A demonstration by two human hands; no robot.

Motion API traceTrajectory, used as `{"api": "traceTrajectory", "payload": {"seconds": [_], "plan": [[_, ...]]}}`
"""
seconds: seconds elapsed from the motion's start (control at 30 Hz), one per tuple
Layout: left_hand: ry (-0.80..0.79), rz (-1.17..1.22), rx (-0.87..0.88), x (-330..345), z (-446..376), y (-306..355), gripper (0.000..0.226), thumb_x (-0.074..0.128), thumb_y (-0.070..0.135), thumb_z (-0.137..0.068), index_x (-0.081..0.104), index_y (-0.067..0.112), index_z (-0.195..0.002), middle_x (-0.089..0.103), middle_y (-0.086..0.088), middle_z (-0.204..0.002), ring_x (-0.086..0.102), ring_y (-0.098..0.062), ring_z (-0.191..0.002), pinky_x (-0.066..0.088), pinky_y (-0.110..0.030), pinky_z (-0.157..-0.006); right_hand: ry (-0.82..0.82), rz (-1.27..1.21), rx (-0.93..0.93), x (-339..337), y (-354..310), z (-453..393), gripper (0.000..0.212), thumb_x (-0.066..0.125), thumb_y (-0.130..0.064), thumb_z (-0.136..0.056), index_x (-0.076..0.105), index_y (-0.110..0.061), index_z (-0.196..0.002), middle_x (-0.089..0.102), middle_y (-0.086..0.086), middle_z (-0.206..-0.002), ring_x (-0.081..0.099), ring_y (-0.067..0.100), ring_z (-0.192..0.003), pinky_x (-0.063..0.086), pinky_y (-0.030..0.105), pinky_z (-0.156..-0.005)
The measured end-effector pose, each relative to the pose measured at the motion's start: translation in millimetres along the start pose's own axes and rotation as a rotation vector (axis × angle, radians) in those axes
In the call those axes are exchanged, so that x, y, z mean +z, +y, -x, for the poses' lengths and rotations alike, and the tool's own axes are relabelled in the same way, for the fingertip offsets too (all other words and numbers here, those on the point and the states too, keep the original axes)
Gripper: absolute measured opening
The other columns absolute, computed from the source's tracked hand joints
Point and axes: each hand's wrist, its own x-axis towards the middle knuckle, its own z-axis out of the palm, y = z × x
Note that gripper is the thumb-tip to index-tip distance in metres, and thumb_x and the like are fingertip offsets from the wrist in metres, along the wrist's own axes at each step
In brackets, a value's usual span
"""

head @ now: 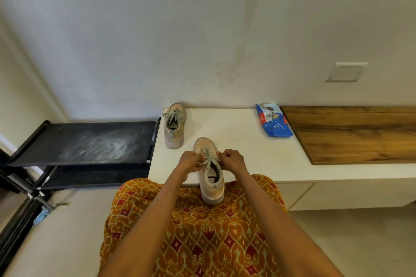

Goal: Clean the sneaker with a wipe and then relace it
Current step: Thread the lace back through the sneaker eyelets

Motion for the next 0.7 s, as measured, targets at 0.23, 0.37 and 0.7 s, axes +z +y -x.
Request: {"api": "traceTrajectory", "payload": {"seconds": [0.23, 0.37, 0.7], "plan": [[-0.028, -0.031, 0.041, 8, 2, 4, 0.02, 0.057, 0.024, -0.093, 0.064, 0.011, -0.106, 0.063, -0.007, -0.091, 0.058, -0.016, -0.077, 0.051, -0.025, -0.066, -0.08, 0.113, -0.127, 12, -23, 6, 0.047, 0.054, -0.054, -0.087, 0.064, -0.009, -0.076, 0.064, 0.003, -0.075, 0.059, 0.019, -0.074, 0.045, 0.031, -0.067], [0.104, 0.139, -0.022, 8, 0, -5, 0.012, 0.07, 0.014, -0.082, 0.066, 0.003, -0.087, 0.067, -0.013, -0.083, 0.063, -0.017, -0.069, 0.055, -0.028, -0.066, 0.017, 0.114, -0.076, 11, -20, 0, 0.039, 0.058, -0.037, -0.087, 0.051, -0.018, -0.053, 0.052, -0.002, -0.056, 0.052, 0.018, -0.061, 0.037, 0.029, -0.057], [0.048, 0.058, -0.089, 2, 1, 3, 0.036, 0.062, 0.024, -0.086, 0.059, -0.006, -0.107, 0.065, -0.016, -0.085, 0.062, -0.025, -0.069, 0.055, -0.034, -0.067, 0.051, 0.239, -0.082, 6, -10, 8, 0.04, 0.056, -0.029, -0.088, 0.038, -0.014, -0.056, 0.04, -0.001, -0.054, 0.039, 0.013, -0.051, 0.027, 0.029, -0.05]]}}
